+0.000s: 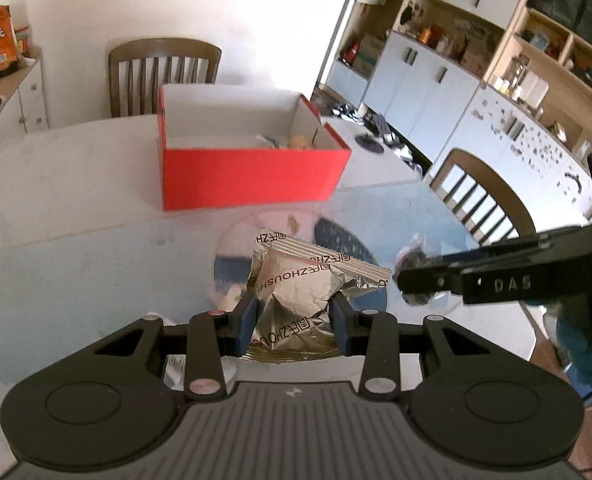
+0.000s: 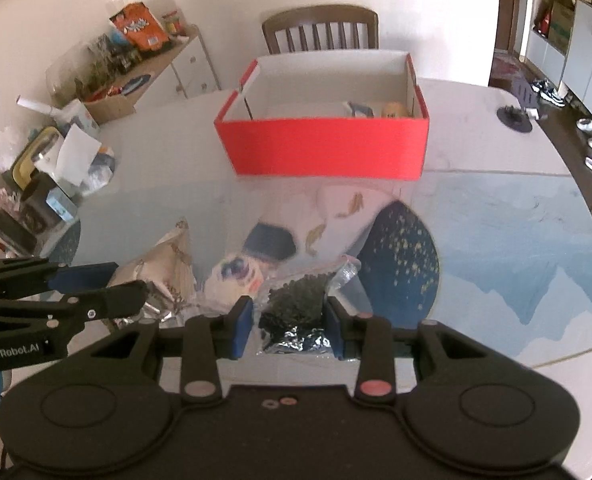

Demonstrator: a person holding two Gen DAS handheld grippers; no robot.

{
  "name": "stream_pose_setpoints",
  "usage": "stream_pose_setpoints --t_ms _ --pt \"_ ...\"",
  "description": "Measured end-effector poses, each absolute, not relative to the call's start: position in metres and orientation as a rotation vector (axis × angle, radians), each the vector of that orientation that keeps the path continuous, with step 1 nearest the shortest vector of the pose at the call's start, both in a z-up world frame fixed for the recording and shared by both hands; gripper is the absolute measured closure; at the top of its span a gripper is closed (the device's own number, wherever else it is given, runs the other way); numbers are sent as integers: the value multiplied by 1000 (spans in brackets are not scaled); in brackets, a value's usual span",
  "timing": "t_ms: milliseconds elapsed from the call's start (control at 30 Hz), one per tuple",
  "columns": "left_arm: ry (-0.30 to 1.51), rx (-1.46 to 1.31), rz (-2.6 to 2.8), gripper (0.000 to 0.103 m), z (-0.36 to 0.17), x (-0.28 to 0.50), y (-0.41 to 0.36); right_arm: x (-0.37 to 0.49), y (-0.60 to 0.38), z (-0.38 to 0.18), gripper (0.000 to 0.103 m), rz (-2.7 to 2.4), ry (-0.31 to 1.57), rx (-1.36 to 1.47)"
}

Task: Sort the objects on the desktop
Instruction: 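Lift and carry the silver packet and seaweed bag with both tools into the red box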

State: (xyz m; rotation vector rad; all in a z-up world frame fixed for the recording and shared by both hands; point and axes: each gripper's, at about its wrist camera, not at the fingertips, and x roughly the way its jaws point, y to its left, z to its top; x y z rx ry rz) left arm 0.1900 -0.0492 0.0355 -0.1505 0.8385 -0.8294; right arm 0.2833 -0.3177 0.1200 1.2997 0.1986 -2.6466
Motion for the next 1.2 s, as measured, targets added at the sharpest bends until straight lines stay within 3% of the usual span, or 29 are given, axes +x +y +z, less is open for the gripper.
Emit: stream_pose_setpoints --t_ms 1200 --pt "777 -255 -684 66 89 277 -110 195 -305 185 65 -2649 262 1117"
